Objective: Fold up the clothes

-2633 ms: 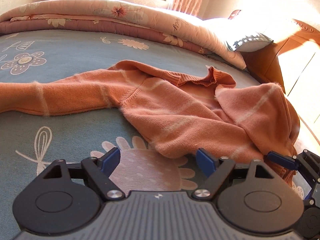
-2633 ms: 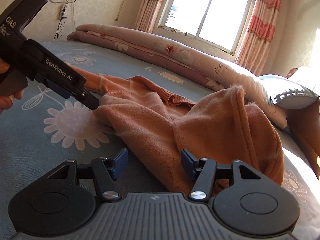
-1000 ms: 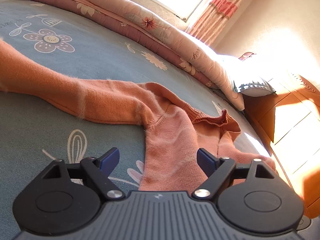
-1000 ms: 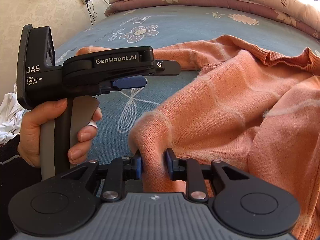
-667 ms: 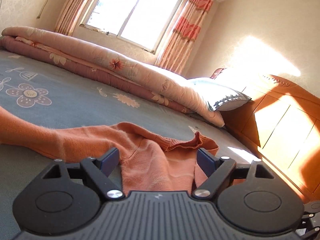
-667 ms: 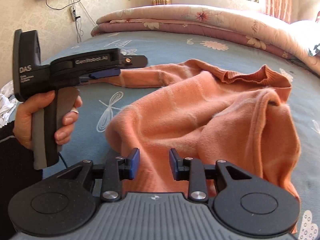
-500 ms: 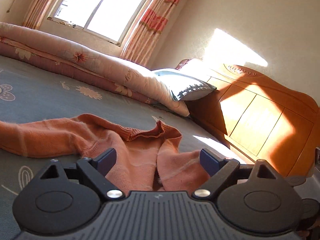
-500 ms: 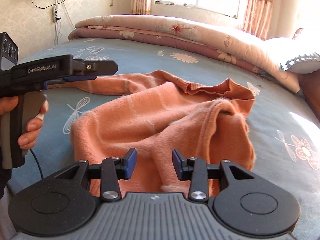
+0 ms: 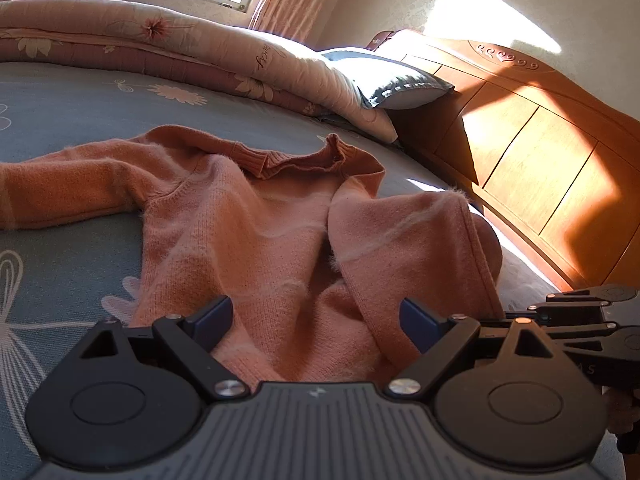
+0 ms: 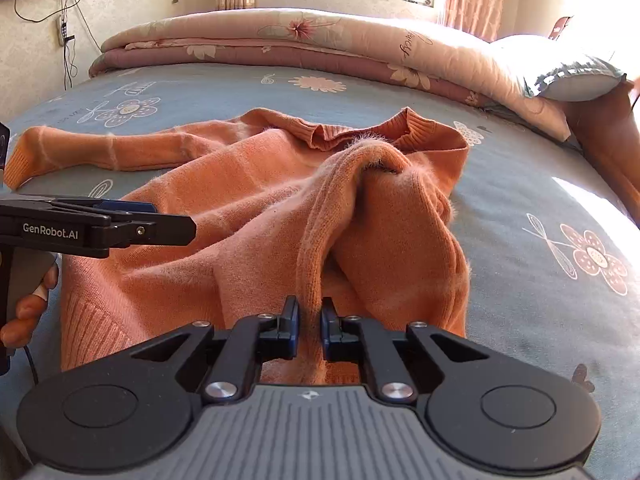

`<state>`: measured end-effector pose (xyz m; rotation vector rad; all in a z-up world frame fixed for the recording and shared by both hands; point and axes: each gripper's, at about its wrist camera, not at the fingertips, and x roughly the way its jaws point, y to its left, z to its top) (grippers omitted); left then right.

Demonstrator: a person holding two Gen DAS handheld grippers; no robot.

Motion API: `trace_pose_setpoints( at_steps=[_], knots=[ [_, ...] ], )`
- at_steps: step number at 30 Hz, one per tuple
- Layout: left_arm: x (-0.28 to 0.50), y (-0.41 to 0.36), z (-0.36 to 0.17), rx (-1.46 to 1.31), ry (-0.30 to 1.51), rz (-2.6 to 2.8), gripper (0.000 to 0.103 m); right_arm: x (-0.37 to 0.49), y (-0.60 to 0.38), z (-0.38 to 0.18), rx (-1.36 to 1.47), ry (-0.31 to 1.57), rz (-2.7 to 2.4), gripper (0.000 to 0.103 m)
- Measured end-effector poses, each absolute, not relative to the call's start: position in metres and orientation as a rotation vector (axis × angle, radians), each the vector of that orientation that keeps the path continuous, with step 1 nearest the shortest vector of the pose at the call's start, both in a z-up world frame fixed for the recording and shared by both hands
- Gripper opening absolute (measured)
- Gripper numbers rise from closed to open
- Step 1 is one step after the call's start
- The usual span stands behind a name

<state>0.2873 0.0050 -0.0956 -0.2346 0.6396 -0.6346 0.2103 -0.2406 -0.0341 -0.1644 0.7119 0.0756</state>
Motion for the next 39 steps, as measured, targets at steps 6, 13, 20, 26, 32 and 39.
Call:
trace_pose_setpoints(
  at_steps=[6, 13, 20, 26, 32, 39],
  knots=[
    [0.288, 0.000, -0.102, -0.201, 0.661, -0.612, 0.091, 0.210, -0.254, -0.005, -0.235, 0.690, 0.063, 0.009],
    [0.290, -0.003, -0.105, -0.183, 0.673, -0.595, 0.091, 0.235, -0.307, 0.000, -0.362, 0.727, -0.123, 0.009],
    [0.290, -0.006, -0.107, -0.162, 0.671, -0.587, 0.092, 0.262, -0.362, 0.005, -0.489, 0.759, -0.314, 0.009],
    [0.292, -0.006, -0.109, -0.152, 0.670, -0.585, 0.093, 0.286, -0.408, -0.002, -0.522, 0.794, -0.450, 0.009],
    [0.294, -0.007, -0.110, -0.142, 0.668, -0.586, 0.093, 0.311, -0.453, -0.019, -0.471, 0.840, -0.555, 0.009],
    [0.294, -0.006, -0.112, -0.136, 0.667, -0.589, 0.094, 0.323, -0.504, -0.042, -0.386, 0.906, -0.673, 0.009]
  ],
)
